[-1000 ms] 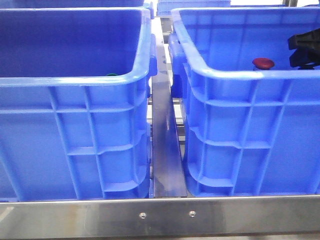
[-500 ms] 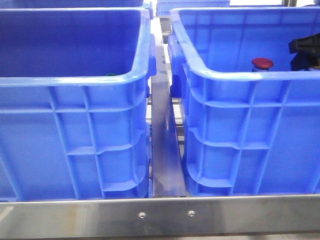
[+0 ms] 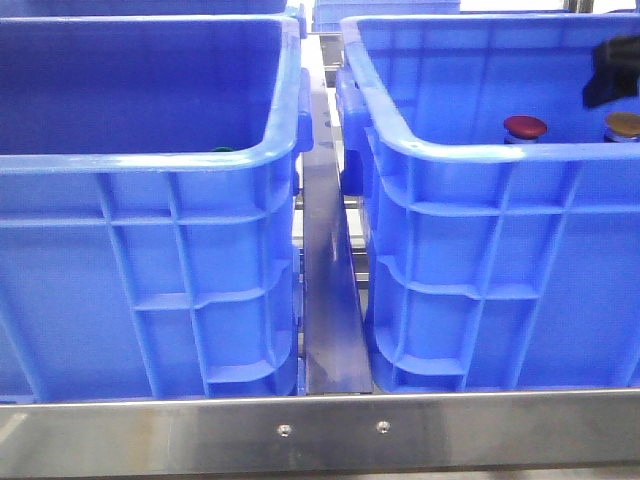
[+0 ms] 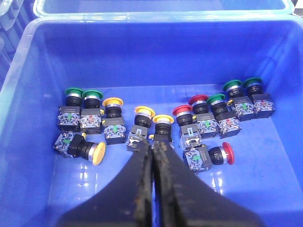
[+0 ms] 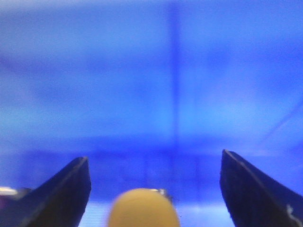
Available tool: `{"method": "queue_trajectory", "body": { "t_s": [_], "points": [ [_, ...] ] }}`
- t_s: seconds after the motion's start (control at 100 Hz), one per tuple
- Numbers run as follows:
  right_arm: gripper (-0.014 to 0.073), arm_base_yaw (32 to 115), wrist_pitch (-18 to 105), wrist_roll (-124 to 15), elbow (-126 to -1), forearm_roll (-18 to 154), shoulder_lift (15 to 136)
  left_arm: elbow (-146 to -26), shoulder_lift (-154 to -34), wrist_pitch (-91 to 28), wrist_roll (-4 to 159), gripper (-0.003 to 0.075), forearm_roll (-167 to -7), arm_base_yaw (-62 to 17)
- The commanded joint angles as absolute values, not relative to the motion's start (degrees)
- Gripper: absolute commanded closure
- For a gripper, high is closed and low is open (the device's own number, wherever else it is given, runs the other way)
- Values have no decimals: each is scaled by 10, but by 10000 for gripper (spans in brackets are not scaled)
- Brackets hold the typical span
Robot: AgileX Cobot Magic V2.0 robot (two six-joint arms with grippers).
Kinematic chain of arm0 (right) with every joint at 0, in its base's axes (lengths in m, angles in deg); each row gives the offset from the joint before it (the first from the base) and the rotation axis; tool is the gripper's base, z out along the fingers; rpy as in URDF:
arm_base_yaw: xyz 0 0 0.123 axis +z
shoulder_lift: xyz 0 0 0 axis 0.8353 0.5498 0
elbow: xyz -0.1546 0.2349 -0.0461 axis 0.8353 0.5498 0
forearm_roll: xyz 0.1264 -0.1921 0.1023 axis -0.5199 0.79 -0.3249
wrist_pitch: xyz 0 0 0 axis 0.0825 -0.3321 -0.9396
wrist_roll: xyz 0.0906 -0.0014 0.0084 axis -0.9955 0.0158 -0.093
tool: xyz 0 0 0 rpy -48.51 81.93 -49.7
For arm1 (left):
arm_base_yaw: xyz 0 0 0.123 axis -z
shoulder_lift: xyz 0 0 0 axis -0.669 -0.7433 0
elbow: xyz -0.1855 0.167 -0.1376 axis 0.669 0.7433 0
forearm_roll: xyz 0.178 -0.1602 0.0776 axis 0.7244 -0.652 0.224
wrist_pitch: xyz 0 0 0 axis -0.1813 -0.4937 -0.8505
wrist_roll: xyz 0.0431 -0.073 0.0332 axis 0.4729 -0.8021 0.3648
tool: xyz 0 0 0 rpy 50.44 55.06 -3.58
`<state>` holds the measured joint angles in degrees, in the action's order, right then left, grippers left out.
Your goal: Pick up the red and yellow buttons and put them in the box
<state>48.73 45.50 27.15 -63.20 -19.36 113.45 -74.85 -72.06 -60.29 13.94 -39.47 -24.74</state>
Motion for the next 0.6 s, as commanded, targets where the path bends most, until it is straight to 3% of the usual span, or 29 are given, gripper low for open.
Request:
{"method": "queue_trajectory", "body": {
  "t_s": [0.0, 0.59],
  "points": [
    [9, 483, 443, 275, -630, -204, 1074, -764, -720, -564, 134, 739, -385, -249],
    [11, 549, 494, 275, -468, -253, 718, -764, -720, -564, 134, 739, -385, -249]
  ]
}}
